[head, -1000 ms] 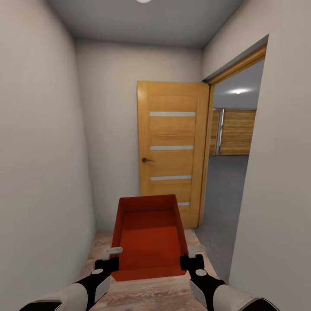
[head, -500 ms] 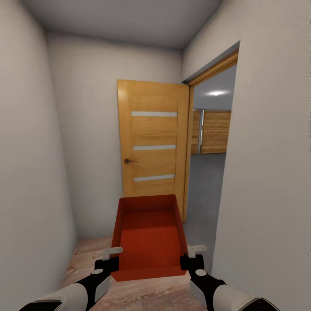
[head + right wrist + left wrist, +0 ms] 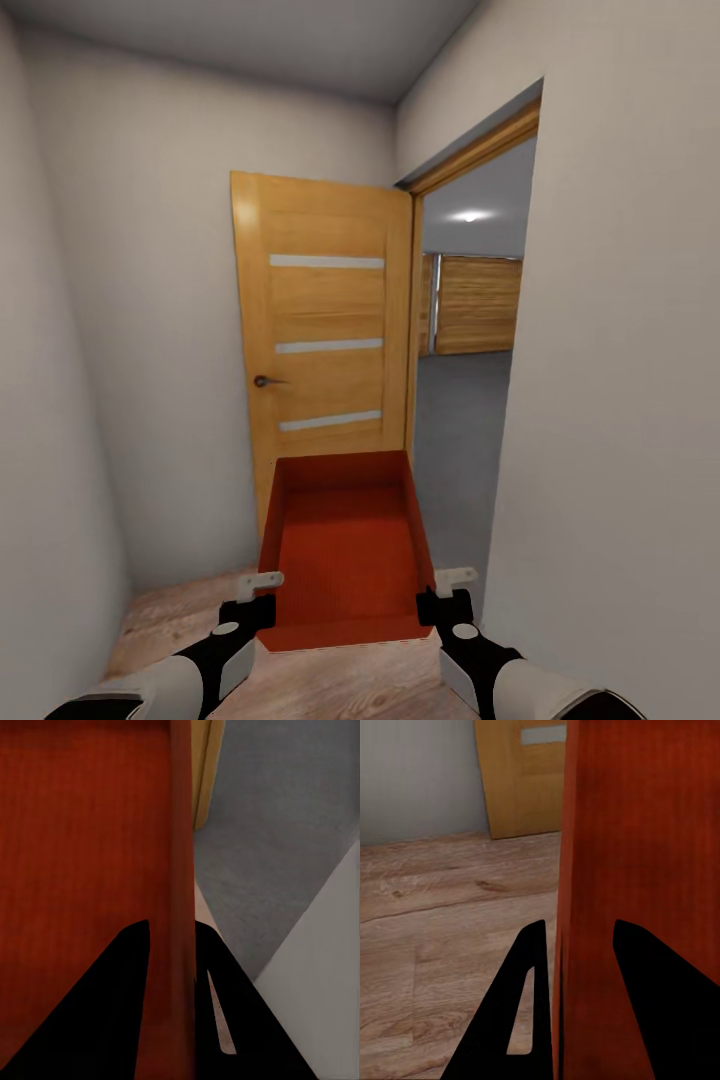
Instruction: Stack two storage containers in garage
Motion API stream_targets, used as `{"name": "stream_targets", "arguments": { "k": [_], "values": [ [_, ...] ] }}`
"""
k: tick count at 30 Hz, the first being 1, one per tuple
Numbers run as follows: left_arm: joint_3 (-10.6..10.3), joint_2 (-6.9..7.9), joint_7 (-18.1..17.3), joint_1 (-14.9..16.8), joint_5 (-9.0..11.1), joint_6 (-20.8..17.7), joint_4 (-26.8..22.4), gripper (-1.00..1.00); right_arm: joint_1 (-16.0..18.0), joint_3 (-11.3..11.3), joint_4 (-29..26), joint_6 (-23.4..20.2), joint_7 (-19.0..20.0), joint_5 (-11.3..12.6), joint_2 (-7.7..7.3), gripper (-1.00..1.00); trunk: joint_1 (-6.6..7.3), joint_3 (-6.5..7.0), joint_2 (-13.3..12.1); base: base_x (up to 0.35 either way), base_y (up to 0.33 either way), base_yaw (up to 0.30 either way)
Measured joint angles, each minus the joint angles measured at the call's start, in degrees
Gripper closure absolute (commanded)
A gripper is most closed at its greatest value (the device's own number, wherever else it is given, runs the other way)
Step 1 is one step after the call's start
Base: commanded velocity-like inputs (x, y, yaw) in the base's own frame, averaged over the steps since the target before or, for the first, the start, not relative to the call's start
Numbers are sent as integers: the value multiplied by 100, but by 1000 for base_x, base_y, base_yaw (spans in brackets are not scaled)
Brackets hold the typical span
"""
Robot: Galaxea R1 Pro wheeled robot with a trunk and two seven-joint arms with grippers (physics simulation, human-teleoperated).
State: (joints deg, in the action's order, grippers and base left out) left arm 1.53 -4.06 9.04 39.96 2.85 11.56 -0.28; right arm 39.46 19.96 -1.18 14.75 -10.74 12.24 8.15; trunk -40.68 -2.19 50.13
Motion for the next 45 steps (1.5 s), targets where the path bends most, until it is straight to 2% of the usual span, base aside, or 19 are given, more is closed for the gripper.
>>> {"name": "stream_targets", "arguments": {
  "k": [5,15,22,35,45],
  "values": [
    [-2,0,-2,0,3,0,1,100,0,0,-1,1,2,1,-1,100,0,0,0,320,102,-79],
    [0,-1,2,1,-5,-11,-2,100,-1,3,5,2,1,10,0,100,0,0,-1,289,213,-258],
    [-2,0,0,0,7,14,5,100,0,-5,-6,0,1,-14,-2,100,-1,0,-1,235,267,-47],
    [-4,0,-1,-1,15,26,8,100,1,-8,-9,2,-6,-27,-1,100,-3,0,-1,23,35,-199],
    [3,1,-3,1,2,9,4,100,-1,0,-5,2,-4,-8,0,100,-2,0,-1,92,286,-239]
  ]
}}
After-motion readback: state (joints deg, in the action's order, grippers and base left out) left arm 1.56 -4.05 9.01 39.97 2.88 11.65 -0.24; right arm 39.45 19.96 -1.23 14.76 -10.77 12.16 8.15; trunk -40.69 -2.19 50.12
